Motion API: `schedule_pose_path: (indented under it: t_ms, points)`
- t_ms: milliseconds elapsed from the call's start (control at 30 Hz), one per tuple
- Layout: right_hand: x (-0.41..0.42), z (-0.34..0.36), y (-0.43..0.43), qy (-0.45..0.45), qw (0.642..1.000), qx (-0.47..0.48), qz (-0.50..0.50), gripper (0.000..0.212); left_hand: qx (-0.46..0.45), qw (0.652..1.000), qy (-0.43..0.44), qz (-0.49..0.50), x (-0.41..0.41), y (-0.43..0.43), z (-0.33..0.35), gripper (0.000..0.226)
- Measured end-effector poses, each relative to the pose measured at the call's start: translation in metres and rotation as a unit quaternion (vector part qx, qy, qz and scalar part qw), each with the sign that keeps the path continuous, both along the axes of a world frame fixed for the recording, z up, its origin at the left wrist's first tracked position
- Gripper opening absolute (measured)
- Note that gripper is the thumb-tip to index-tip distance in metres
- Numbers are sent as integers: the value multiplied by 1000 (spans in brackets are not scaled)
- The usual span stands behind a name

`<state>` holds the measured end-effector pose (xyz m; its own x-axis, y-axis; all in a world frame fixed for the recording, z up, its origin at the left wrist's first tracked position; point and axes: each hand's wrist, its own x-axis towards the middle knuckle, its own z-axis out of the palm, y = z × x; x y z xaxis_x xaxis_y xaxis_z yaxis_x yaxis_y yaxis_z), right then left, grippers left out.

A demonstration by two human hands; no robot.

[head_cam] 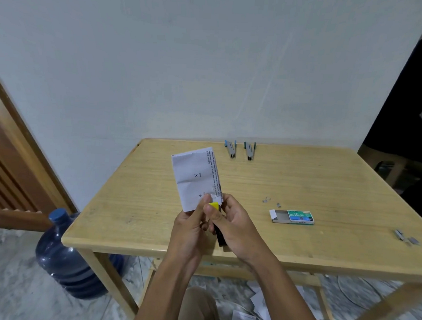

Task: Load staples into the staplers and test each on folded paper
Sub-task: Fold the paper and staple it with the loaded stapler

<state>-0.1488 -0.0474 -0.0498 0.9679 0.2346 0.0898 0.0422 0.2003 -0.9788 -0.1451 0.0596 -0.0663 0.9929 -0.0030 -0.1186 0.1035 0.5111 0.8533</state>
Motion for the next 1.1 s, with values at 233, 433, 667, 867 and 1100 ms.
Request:
schedule_pose_path:
  t_ms: [233, 433, 667, 867, 1100]
  points:
    - [2, 7, -5, -8, 999, -10, -29, 51, 53, 998, -28, 15, 4, 6, -5, 58]
    - [3, 7, -10, -11, 999, -17, -26, 33, 114, 992, -28, 47, 5, 13, -1, 27]
    - [5, 5, -12, -15, 1000, -13, -7, 32, 135, 987, -71, 53, 7, 20, 4, 32]
    - [5, 8, -14, -18, 1000, -11, -10, 42, 122, 989, -81, 35, 8, 20, 5, 39]
    - [7, 7, -17, -21, 1000, 1, -15, 13, 137, 987, -80, 15, 14, 21, 7, 57]
